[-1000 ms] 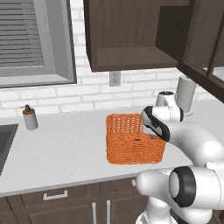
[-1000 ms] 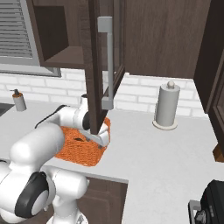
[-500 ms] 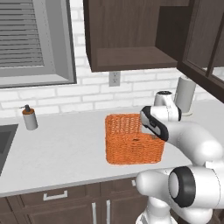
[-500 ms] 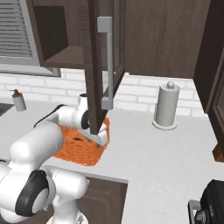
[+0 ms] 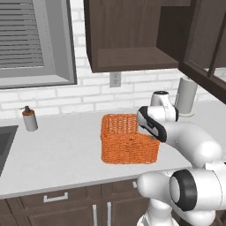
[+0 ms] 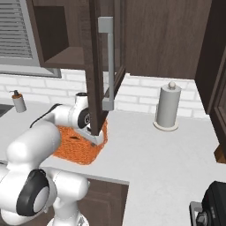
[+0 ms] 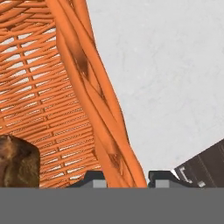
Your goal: Open the cabinet, pick up the bread from the cabinet and place it in the basket. Then move the basket to the dining counter.
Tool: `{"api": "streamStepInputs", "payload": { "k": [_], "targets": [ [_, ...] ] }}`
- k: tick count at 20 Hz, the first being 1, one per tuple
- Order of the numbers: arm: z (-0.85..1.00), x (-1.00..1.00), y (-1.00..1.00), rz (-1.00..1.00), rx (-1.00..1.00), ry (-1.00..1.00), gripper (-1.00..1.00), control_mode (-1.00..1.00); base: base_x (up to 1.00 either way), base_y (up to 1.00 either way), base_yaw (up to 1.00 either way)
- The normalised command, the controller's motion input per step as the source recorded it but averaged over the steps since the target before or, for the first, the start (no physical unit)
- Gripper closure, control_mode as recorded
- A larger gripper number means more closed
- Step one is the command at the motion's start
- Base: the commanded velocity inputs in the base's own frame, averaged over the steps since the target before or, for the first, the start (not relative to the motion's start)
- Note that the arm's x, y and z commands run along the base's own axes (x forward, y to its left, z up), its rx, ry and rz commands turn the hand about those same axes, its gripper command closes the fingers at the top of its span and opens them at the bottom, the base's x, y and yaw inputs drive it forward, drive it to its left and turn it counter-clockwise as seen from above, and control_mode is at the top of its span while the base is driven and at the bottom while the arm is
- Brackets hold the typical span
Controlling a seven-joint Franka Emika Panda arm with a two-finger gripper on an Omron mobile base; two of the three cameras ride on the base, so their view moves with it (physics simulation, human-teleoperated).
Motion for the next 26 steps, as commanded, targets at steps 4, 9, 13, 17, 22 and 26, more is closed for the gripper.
{"api": "streamStepInputs", "payload": {
  "k": [4, 9, 13, 17, 22, 26],
  "targets": [
    [0.37, -0.03, 0.62, -0.04, 0.00, -0.02, 1.00, -1.00, 0.00, 0.00, 0.00],
    [0.40, -0.10, 0.43, -0.06, 0.00, -0.01, 1.00, -1.00, 0.00, 0.00, 0.00],
    [0.43, -0.15, 0.21, -0.06, 0.00, -0.05, 1.00, -1.00, 0.00, 0.00, 0.00],
    [0.44, -0.27, 0.22, -0.01, 0.00, -0.14, 1.00, -1.00, 0.00, 0.00, 0.00],
    [0.46, -0.32, 0.20, 0.00, 0.00, -0.19, 1.00, -1.00, 0.00, 0.00, 0.00],
    [0.53, -0.27, 0.13, 0.00, 0.01, -0.10, 1.00, -1.00, 0.00, 0.00, 0.00]
  ]
}}
